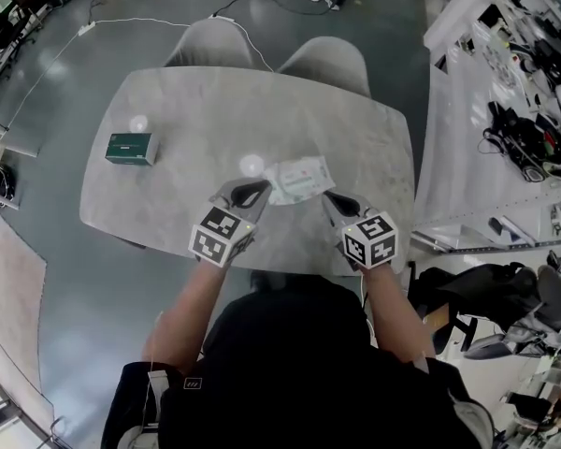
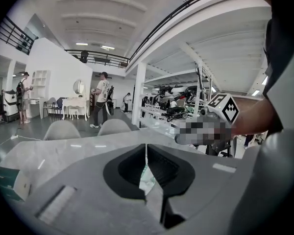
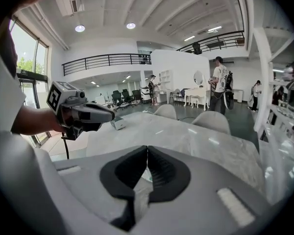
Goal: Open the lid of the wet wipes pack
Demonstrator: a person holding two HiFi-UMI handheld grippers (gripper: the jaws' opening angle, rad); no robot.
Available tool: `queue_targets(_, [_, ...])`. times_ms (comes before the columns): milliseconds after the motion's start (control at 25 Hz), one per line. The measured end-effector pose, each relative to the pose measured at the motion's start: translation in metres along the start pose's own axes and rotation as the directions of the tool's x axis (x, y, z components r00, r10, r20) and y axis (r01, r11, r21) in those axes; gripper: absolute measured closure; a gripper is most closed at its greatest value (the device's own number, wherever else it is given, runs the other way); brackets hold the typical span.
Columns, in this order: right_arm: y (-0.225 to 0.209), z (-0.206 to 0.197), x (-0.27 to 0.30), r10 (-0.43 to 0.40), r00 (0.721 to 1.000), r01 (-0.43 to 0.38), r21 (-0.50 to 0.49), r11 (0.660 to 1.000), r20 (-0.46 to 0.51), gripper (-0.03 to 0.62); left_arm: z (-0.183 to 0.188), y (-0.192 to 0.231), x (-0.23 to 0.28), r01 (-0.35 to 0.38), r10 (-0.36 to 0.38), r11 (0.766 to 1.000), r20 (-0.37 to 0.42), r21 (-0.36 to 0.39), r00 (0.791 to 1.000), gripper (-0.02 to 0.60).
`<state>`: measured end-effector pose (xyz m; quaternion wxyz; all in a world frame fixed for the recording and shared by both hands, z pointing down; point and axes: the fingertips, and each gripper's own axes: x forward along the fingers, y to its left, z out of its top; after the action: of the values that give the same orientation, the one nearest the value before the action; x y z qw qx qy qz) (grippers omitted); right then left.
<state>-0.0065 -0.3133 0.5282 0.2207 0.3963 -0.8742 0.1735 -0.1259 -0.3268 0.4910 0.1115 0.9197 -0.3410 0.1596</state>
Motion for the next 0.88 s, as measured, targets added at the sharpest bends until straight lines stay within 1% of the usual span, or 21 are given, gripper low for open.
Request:
queue_targets(120, [-0.015, -0.003, 0.013, 0.010, 1.000, -0.010, -0.008, 1.000, -0.029, 0.591, -0.001, 0.002, 0.020, 0.014, -0.014, 1.000, -0.018, 0.023, 1.000, 0.569])
queue_targets(280, [-0.036, -0.010, 0.032, 0.029, 0.997, -0.030, -0.012, 0.999, -0.067, 0.589, -0.011, 0.006, 0.049, 0.031, -0.028, 0.999, -0.070, 0.038, 0.997, 0.567])
queue_targets(320, [-0.042, -0.013, 0.037, 0.034, 0.996, -0.035, -0.009, 0.999, -0.077, 0.589, -0.014, 0.007, 0.057, 0.030, -0.026, 0.999, -0.086, 0.041, 0.996, 0.553])
queue_targets(400, [-0.051, -0.020, 0.047, 0.048, 0.994, -0.048, -0.002, 0.999, -0.096, 0.589, -0.022, 0.011, 0.071, 0.028, -0.023, 0.999, -0.117, 0.042, 0.993, 0.482])
queue_targets(480, [-0.058, -0.026, 0.056, 0.067, 0.991, -0.067, 0.004, 0.998, -0.117, 0.583, -0.030, 0.013, 0.086, 0.032, -0.026, 0.999, -0.146, 0.042, 0.989, 0.481])
queue_targets(520, [-0.062, -0.029, 0.061, 0.076, 0.989, -0.076, 0.005, 0.997, -0.128, 0.559, -0.034, 0.014, 0.093, 0.036, -0.028, 0.998, -0.163, 0.045, 0.986, 0.477])
queue_targets(560, [-0.065, -0.032, 0.065, 0.085, 0.986, -0.086, 0.005, 0.996, -0.140, 0.556, -0.038, 0.014, 0.099, 0.040, -0.031, 0.998, -0.182, 0.050, 0.983, 0.472])
queue_targets(680, [-0.077, -0.041, 0.079, 0.106, 0.979, -0.109, -0.003, 0.994, -0.171, 0.556, -0.051, 0.014, 0.119, 0.061, -0.044, 0.996, -0.237, 0.063, 0.971, 0.462])
queue_targets(880, [-0.093, -0.062, 0.100, 0.142, 0.962, -0.150, -0.015, 0.989, -0.234, 0.556, -0.072, 0.006, 0.151, 0.111, -0.076, 0.989, -0.301, 0.100, 0.951, 0.448])
